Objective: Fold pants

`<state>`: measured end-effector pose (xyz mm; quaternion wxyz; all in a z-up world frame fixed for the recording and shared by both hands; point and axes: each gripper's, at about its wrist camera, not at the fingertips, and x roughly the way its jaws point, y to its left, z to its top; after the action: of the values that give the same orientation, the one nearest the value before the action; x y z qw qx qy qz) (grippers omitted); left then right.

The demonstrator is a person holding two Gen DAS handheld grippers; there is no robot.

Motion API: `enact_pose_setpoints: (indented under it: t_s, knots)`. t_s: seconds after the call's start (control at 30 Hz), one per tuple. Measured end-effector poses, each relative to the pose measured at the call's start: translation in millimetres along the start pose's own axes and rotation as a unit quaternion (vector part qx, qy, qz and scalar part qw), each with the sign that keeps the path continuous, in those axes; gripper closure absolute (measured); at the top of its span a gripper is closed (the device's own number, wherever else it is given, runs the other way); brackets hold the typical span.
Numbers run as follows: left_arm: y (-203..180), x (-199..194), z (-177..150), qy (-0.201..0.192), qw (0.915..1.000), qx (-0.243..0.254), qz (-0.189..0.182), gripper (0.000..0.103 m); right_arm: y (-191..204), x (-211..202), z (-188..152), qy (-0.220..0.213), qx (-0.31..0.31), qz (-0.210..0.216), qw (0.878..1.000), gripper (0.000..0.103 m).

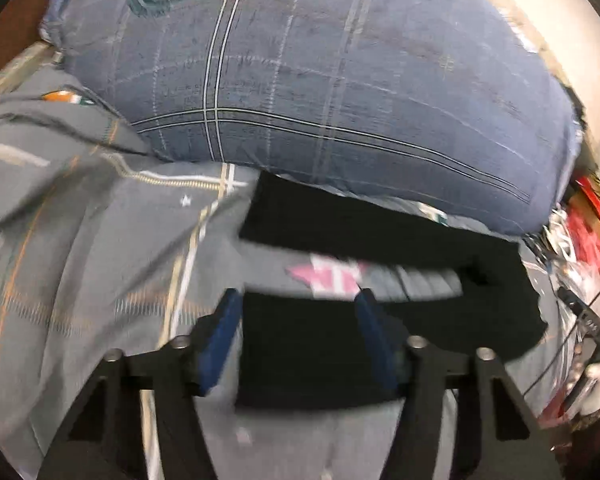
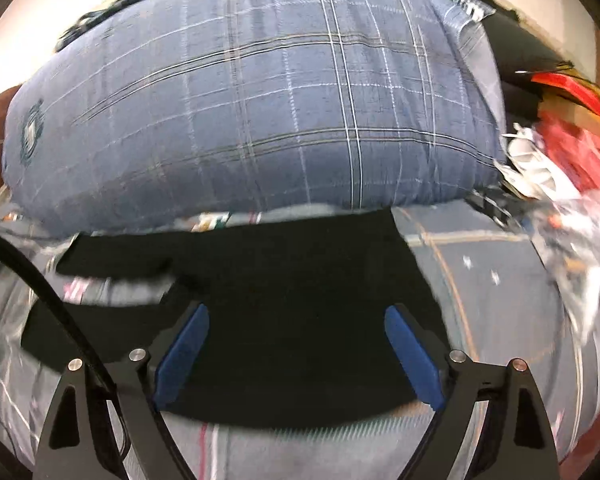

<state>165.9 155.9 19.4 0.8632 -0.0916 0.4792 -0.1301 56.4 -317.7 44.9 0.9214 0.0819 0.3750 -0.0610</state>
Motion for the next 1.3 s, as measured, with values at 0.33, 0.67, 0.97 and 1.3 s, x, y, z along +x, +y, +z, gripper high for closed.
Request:
enact_pose_setpoints:
  t_s: [0.33, 0.67, 0.97, 1.3]
  knots:
    - [20, 140, 90, 0.085, 0.9963, -0.005, 0.012, 0.047, -54, 125, 92, 0.113, 0.035, -0.015, 0.993, 0.016]
    - [23, 193, 110, 0.115, 0.9931, 0.013, -0.015, 0.034, -76, 200, 97, 0.172, 0.062, -0.072, 0.981, 0.017]
    - [-19, 179, 105, 0.09, 0.991, 0.098, 0.014, 0.095, -53, 201, 88, 0.183, 0.03, -0.07, 0.98, 0.093]
    - [-32, 83, 100, 0.0, 0.9951, 0.099, -0.007, 0.095, -43, 110, 93, 0.121, 0.037, -0.034, 0.991, 0.095]
